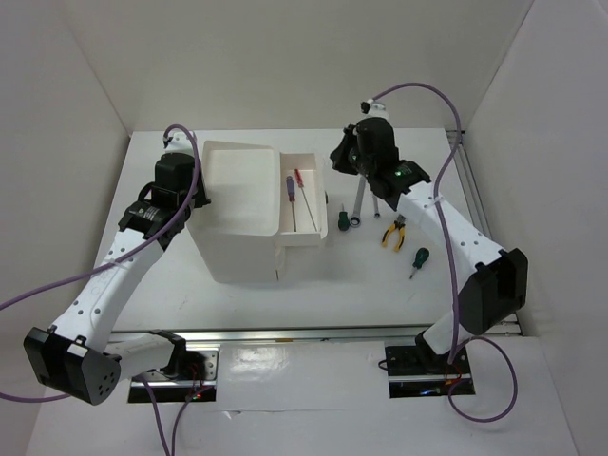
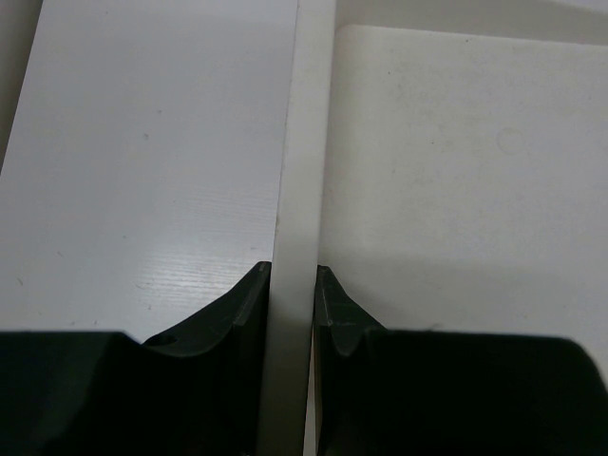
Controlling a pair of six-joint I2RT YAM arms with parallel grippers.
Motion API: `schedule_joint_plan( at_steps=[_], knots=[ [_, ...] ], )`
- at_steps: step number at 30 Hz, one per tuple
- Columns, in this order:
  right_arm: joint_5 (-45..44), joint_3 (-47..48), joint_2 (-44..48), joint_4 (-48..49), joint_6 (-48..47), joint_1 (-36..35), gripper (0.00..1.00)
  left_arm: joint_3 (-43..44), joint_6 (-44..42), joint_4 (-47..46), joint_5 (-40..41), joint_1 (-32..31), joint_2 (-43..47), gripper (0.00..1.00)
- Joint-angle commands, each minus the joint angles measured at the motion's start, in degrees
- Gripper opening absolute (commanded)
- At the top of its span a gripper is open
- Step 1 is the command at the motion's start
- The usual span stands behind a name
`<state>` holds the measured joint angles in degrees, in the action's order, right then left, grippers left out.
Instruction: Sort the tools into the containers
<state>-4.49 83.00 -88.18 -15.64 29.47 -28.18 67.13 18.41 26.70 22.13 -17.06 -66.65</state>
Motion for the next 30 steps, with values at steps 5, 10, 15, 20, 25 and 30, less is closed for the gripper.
schedule_joint_plan(
  at_steps=[5, 10, 15, 20, 25, 30],
  knots=[
    [-12.75, -0.73, -1.72, -10.11, -4.86, -0.28, 0.00, -0.86, 4.44, 4.94, -3.41, -0.61, -0.06, 0.04],
    [-10.27, 0.92, -6.12, -8.97, -4.86, -5.37, 0.00, -0.86, 4.44, 4.94, -3.41, -0.61, -0.06, 0.04],
    [-10.27, 5.24, -10.42, -9.67, -2.68, -8.82, 0.00, -0.86, 4.44, 4.94, -3.41, -0.61, -0.06, 0.04],
    [-5.88, 6.38, -13.06, -7.30, 0.75, -13.29, 0.00, -0.86, 4.44, 4.94, -3.94, -0.61, -0.58, 0.04],
    [-3.16, 7.79, -13.68, -3.89, 3.04, -16.29, 0.00, -0.86, 4.44, 4.94, -4.46, -0.61, -0.58, 0.03],
    [10.44, -0.46, -12.37, 8.67, 8.40, -15.24, 0.01, -0.86, 4.44, 4.94, -4.46, -0.61, -0.58, 0.03]
  ],
)
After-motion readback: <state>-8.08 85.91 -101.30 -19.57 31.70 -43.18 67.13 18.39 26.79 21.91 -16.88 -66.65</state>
